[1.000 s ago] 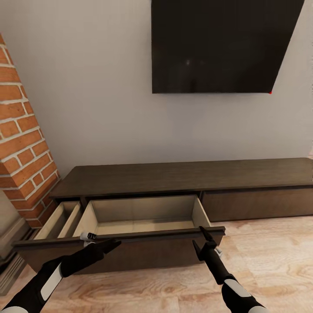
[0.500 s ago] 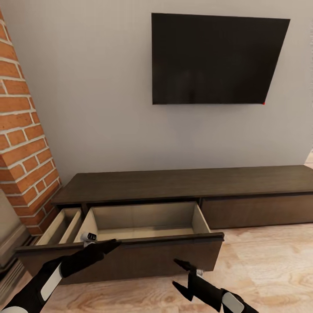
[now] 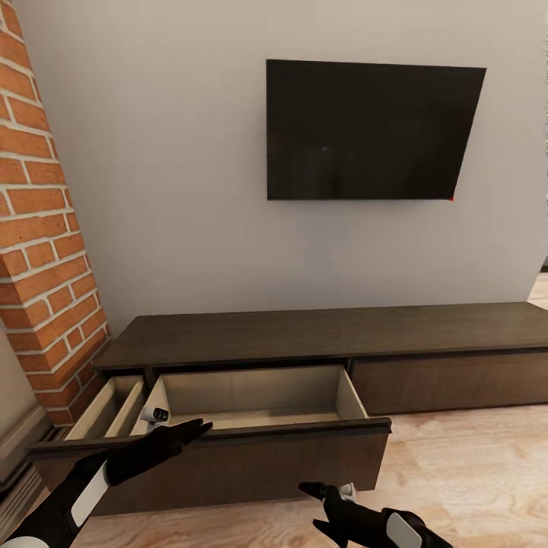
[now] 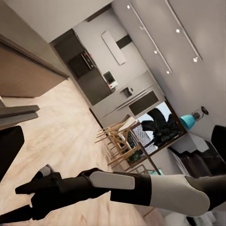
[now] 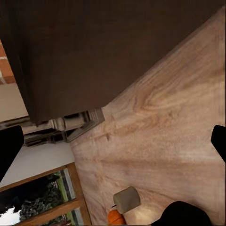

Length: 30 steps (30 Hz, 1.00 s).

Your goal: Place each of the two pumpkins and all three candles from the living room inside a cabinet in the living room (use any cabinet), then make sure every cabinet is closed, and position the cauldron so it is next to a table in the living room.

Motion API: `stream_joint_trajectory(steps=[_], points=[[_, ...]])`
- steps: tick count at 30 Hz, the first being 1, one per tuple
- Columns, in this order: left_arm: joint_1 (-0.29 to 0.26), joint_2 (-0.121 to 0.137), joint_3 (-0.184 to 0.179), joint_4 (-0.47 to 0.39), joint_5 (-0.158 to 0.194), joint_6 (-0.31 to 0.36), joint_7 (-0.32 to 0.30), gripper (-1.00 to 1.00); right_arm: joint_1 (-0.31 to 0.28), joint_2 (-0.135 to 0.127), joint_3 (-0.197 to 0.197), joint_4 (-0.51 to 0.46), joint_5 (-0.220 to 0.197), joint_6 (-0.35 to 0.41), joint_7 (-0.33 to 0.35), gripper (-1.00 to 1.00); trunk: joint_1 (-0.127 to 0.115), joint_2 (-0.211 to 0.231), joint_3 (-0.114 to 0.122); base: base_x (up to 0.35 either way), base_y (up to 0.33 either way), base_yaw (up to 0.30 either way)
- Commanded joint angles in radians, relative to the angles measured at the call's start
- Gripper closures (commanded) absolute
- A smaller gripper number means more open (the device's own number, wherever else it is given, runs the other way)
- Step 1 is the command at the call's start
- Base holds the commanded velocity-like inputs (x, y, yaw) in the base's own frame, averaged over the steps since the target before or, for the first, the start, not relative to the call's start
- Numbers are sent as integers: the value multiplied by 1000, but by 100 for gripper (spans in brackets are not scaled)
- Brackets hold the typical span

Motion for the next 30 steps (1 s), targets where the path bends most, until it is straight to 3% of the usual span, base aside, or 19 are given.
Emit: stream_joint_trajectory(steps=[1, 2, 4, 6, 12, 18, 30], points=[[-1, 1, -6, 0, 7, 11, -1, -100, 0, -1, 10, -1, -8, -34, -12, -100, -1, 0, 3, 0, 0, 0], [0, 1, -6, 0, 7, 11, -1, -100, 0, -1, 10, -2, -7, -55, -17, -100, -1, 0, 7, 0, 0, 0], [-1, 0, -7, 1, 7, 11, -1, -100, 0, -1, 13, -2, -5, -170, -32, -100, -2, 1, 15, 0, 0, 0], [0, 0, -7, 1, 7, 11, -1, -100, 0, -2, 25, -2, -4, -204, -35, -100, -3, 1, 22, 0, 0, 0], [8, 29, 21, -27, 36, 39, 16, -100, -3, 17, 66, -7, 24, -240, -64, -100, -3, 1, 26, -5, 0, 0], [-1, 63, 56, 0, 39, 72, -18, -100, -4, -15, 33, 17, 1, -274, -41, -100, -3, 1, 26, -102, 0, 0], [-2, 131, 70, 21, 40, 140, -85, -100, -4, -16, 24, 11, -5, -281, 26, -100, -3, 1, 26, -117, 0, 0]])
